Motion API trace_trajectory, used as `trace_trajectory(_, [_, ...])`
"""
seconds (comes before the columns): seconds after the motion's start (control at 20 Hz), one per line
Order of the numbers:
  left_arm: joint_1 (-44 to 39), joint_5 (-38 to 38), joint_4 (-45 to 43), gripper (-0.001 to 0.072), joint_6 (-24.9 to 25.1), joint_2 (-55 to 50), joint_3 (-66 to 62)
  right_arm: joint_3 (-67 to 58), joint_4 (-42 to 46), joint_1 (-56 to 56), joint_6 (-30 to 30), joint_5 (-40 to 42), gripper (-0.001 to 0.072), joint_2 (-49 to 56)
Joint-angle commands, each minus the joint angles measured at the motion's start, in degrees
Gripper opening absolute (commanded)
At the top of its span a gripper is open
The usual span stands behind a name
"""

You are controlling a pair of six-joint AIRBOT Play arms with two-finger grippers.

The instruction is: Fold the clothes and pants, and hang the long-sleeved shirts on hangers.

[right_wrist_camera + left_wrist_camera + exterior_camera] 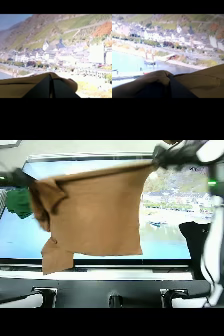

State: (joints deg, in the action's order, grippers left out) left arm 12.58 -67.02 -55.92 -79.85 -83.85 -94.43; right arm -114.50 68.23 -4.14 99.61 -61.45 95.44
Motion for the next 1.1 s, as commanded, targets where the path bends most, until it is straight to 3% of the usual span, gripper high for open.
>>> trace_trajectory(0.0, [-3.6, 7.2, 2.3, 0.0021, 1.4, -15.6, 1.3, -0.1, -6.4, -0.1, 0.1, 5.1, 0.0033, 14.1])
trace_trajectory(0.25, [-4.5, 8.6, 6.9, 0.0031, 1.5, -24.8, 1.3, -0.1, -13.4, -0.1, 0.3, 4.7, 0.0034, 23.9])
trace_trajectory(0.3, [-4.5, 8.6, 6.9, 0.0089, 1.5, -25.0, 1.3, -0.1, -13.6, -0.1, 0.3, 4.3, 0.0040, 24.3])
trace_trajectory(0.35, [-4.3, 8.5, 6.9, 0.0228, 1.4, -25.0, 1.2, -0.1, -13.6, -0.1, 0.3, 3.8, 0.0107, 24.3])
trace_trajectory(0.45, [-3.3, 5.6, 6.9, 0.0574, 1.5, -24.4, -0.9, -0.1, -13.9, 0.0, 0.1, 0.4, 0.0218, 23.6])
trace_trajectory(0.5, [-2.4, 3.3, 6.9, 0.0646, 1.5, -23.8, -2.5, -0.1, -13.0, 0.1, 0.0, -2.1, 0.0286, 22.7])
trace_trajectory(0.6, [0.6, -2.2, 6.8, 0.0656, 3.3, -21.4, -5.9, -0.1, -9.4, 0.1, -1.8, -8.2, 0.0580, 19.5])
trace_trajectory(0.7, [4.9, -7.8, 5.1, 0.0657, 4.2, -17.7, -7.2, -0.1, -5.0, 0.1, -7.2, -15.5, 0.0601, 15.4])
trace_trajectory(0.85, [13.9, -9.6, 5.2, 0.0656, 3.8, -10.6, -2.1, 0.1, 3.5, 0.1, -15.9, -27.5, 0.0603, 9.0])
trace_trajectory(1.05, [26.1, -8.0, 5.2, 0.0656, 3.8, -0.5, 16.0, 13.5, -6.6, 9.9, -19.2, -28.9, 0.0602, -0.2])
